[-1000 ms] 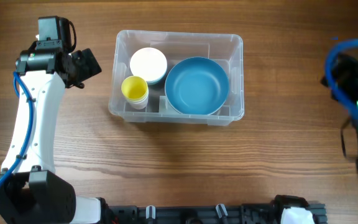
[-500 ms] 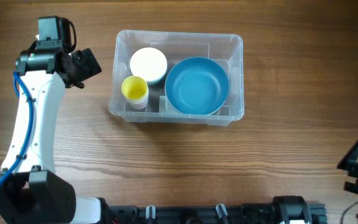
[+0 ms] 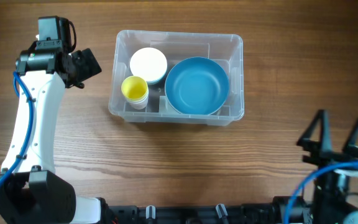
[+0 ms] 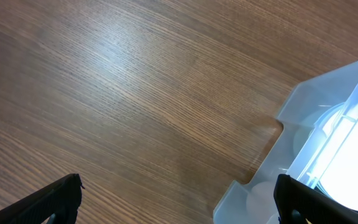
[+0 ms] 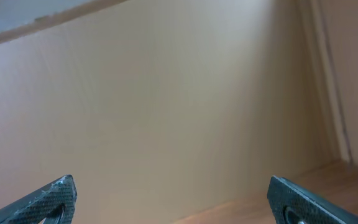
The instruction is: Pack container
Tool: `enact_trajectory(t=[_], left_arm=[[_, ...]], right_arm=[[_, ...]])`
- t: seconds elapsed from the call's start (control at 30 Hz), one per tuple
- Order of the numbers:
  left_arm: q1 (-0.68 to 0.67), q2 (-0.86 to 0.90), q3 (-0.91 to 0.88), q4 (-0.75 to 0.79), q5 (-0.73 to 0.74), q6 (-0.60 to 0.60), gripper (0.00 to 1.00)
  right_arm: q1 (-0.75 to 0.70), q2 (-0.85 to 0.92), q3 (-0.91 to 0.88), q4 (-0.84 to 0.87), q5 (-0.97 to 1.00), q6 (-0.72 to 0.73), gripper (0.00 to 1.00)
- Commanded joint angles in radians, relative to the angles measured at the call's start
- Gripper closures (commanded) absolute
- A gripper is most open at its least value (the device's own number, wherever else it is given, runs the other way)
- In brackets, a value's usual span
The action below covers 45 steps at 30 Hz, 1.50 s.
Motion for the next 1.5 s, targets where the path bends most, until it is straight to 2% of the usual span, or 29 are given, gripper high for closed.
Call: enact_trajectory(t=[0.0, 0.27, 0.63, 0.93, 1.13, 1.47], left_arm=[[0.004, -0.011, 0.011, 0.003, 0.001, -0.006, 0.00], [0.004, -0.011, 0.011, 0.003, 0.001, -0.006, 0.00], [0.004, -0.011, 0.011, 0.003, 0.001, -0.006, 0.00], [0.004, -0.011, 0.011, 0.003, 0.001, -0.006, 0.00], [0.004, -0.011, 0.011, 0.003, 0.001, -0.006, 0.00], [0.004, -0.011, 0.011, 0.003, 0.001, -0.006, 0.00]], right_arm=[[0.005, -0.030, -0.104, 0.059, -0.081, 0.004, 0.00], [0.005, -0.053, -0.269, 0.170, -0.106, 0.004, 0.01], [0.005, -0.053, -0.372, 0.178, -0.115, 0.002, 0.00], [0.005, -0.053, -0.420, 0.175, -0.254, -0.138, 0.00], [0.005, -0.053, -0.447, 0.148, -0.342, -0.283, 0.00], [0.005, -0.053, -0.464, 0.111, -0.340, -0.338, 0.00]])
